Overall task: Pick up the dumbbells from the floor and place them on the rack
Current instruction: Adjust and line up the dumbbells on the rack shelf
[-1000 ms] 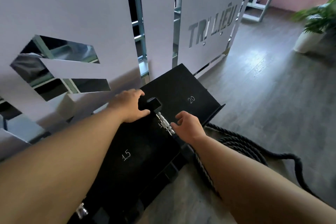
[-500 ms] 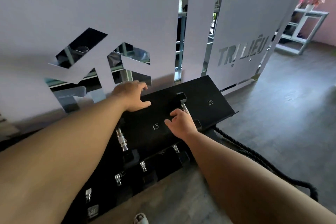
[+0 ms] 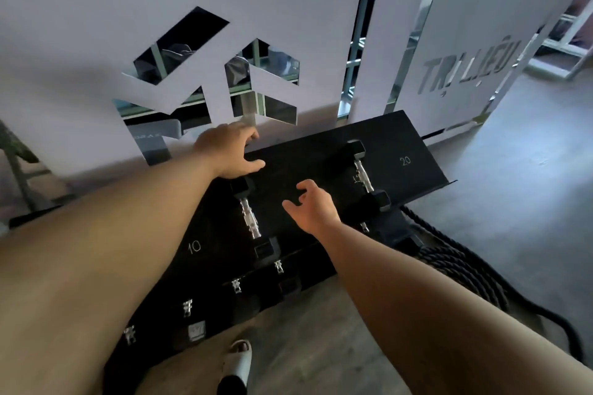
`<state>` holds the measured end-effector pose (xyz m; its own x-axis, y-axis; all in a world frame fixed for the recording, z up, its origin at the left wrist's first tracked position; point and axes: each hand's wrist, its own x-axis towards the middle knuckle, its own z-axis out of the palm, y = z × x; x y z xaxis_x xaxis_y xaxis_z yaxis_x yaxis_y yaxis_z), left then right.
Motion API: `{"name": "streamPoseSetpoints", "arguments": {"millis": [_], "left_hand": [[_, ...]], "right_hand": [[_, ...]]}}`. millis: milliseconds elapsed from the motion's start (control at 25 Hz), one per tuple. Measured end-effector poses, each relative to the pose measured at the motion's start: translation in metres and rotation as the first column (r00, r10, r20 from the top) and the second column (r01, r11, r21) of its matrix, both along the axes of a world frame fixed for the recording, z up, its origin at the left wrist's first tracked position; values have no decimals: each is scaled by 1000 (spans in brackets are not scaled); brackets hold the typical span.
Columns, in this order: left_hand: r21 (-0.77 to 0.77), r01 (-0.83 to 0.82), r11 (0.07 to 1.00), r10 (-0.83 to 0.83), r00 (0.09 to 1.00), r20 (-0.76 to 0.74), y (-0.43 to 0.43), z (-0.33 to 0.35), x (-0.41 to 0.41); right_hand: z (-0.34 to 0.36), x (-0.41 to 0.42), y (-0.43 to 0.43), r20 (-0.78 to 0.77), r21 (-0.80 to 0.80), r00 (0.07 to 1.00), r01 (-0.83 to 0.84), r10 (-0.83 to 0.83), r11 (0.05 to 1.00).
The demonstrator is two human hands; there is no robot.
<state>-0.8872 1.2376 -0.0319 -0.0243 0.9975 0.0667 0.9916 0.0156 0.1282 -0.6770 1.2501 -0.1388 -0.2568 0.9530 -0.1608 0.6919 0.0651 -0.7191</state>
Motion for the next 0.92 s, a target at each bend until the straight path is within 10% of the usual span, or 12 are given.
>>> {"name": "streamPoseSetpoints", "arguments": {"millis": [920], "left_hand": [[-294, 52, 954, -14, 991, 130, 128, -253, -125]], "right_hand": [[-202, -161, 86, 38, -308, 998, 60, -51, 949]]}}
